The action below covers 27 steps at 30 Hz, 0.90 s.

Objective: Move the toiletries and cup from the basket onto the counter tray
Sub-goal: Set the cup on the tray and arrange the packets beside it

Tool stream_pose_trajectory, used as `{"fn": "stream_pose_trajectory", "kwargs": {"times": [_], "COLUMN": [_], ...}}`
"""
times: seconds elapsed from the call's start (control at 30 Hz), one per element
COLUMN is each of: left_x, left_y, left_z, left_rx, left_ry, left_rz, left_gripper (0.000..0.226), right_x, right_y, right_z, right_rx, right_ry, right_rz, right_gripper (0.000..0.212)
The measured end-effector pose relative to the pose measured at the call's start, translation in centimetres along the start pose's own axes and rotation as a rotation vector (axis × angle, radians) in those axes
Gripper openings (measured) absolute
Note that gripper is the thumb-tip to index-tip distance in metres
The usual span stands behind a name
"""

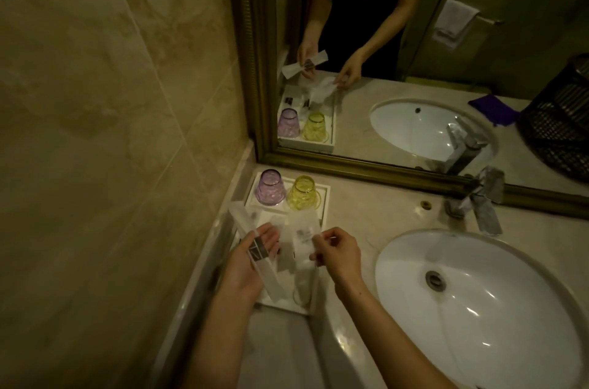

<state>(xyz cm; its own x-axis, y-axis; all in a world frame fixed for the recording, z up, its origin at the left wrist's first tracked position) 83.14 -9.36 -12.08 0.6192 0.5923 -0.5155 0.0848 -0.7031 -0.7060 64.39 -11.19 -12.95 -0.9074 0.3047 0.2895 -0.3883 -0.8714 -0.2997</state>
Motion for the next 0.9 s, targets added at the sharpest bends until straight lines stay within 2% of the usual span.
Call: {"fn": "stream_pose_trajectory", "kwargs": {"times": [0.17, 0.23, 0.33, 0.43, 0.5, 0.57, 0.6, 0.67, 0.73, 0.8, 0.9], "left_x": [1.6, 2.2, 2.7, 2.6, 2.2, 1.3, 0.8, -0.5, -1.7, -2.6, -2.5], "left_y": [-0.2, -0.3, -0.8, -1.1, -1.2, -1.3, -1.4, -1.6, -1.8, -2.0, -1.5], "left_z": [-0.5, -0.8, -1.3, -1.6, -1.5, -1.1, -0.8, 0.1, 1.1, 2.1, 3.5], "left_rx": [0.002, -0.004, -0.003, -0.004, 0.009, 0.025, 0.031, 0.043, 0.061, 0.070, 0.103], "left_ry": [0.010, 0.007, 0.018, 0.036, 0.048, 0.076, 0.102, 0.173, 0.262, 0.333, 0.361], "left_rz": [-0.022, -0.027, -0.011, 0.018, 0.054, 0.096, 0.117, 0.170, 0.227, 0.265, 0.299], "left_gripper": [0.032, 0.035, 0.034, 0.035, 0.034, 0.034, 0.035, 0.038, 0.038, 0.037, 0.032], "right_x": [-1.5, -1.9, -2.6, -2.9, -2.8, -3.1, -3.3, -4.2, -5.0, -5.2, -4.7], "right_y": [3.2, 4.0, 4.5, 5.2, 5.6, 5.2, 4.8, 3.4, 2.5, 2.7, 4.5], "right_z": [-4.5, -5.1, -4.3, -3.3, -2.1, 0.4, 2.1, 5.3, 7.3, 8.0, 7.7], "right_rx": [-0.097, -0.011, 0.193, 0.290, 0.314, 0.323, 0.298, 0.193, 0.120, 0.103, 0.042], "right_ry": [-0.138, -0.386, -0.890, -1.028, -0.884, -0.582, -0.416, -0.207, -0.216, -0.243, -0.169], "right_rz": [-0.020, -0.014, 0.053, 0.084, 0.062, 0.087, 0.135, 0.347, 0.548, 0.624, 0.500], "right_gripper": [0.008, 0.010, 0.020, 0.028, 0.032, 0.037, 0.039, 0.040, 0.041, 0.036, 0.026]}}
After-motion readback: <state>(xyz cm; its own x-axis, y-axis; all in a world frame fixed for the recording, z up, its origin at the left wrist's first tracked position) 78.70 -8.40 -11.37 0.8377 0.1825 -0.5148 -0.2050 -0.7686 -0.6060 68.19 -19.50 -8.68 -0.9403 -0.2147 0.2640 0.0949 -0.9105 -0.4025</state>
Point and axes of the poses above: each hand's wrist, its own y-axis towards the middle knuckle, its own x-axis out of the back of the hand, z = x × y, the point moved 5 cm from there along y, towards the middle knuckle, and after that the axes turned 7 degrees about -z, right-handed, at the moved point
